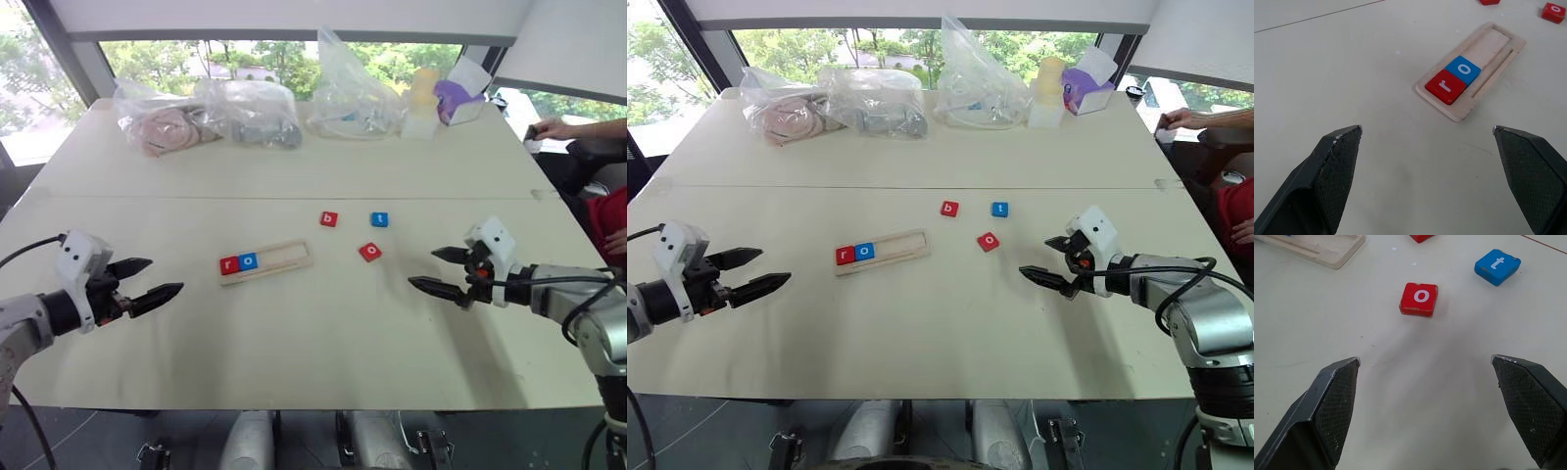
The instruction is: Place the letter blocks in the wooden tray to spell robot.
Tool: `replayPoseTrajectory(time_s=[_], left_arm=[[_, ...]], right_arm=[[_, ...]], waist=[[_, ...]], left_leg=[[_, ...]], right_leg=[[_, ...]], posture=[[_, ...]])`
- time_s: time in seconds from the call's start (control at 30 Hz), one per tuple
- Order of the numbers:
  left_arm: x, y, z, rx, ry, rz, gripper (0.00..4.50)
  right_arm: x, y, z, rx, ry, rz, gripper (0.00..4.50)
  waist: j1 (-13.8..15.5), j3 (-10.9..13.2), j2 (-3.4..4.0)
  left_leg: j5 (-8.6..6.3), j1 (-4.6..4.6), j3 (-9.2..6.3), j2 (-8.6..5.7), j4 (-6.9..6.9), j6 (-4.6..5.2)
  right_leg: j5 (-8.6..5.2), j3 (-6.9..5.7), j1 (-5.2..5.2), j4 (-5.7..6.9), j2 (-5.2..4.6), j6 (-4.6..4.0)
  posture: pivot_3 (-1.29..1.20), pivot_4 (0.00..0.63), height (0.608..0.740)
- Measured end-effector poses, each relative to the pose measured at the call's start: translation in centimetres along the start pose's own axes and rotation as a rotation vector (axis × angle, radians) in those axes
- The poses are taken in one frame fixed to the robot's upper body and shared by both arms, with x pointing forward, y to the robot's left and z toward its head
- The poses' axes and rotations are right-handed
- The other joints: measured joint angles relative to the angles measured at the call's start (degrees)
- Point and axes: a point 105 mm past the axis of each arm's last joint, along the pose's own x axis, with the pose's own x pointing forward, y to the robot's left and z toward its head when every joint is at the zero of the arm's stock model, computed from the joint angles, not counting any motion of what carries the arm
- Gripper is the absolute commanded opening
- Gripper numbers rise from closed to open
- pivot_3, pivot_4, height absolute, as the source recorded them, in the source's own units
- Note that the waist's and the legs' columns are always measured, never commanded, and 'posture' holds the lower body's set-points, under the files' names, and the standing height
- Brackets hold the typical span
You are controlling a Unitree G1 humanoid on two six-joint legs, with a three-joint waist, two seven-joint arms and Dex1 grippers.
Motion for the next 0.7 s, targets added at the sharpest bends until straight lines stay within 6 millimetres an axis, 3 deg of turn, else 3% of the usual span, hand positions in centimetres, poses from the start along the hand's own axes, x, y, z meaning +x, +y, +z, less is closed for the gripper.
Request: replayPoseTrajectory(time_s=[0.7], left_arm=[[0.00,0.37,0.56,0.069,0.026,-0.018,4.50]], right_arm=[[0.05,-0.16,0.00,-0.011,-0.004,-0.009,4.45]], waist=[[-0.02,0.00,0.00]], left_leg=[[0.00,0.00,0.00,0.00,0.00,0.00]], right_leg=[[0.00,-0.01,0.00,0.00,0.04,0.01]], posture=[[0.00,0.150,0.735]])
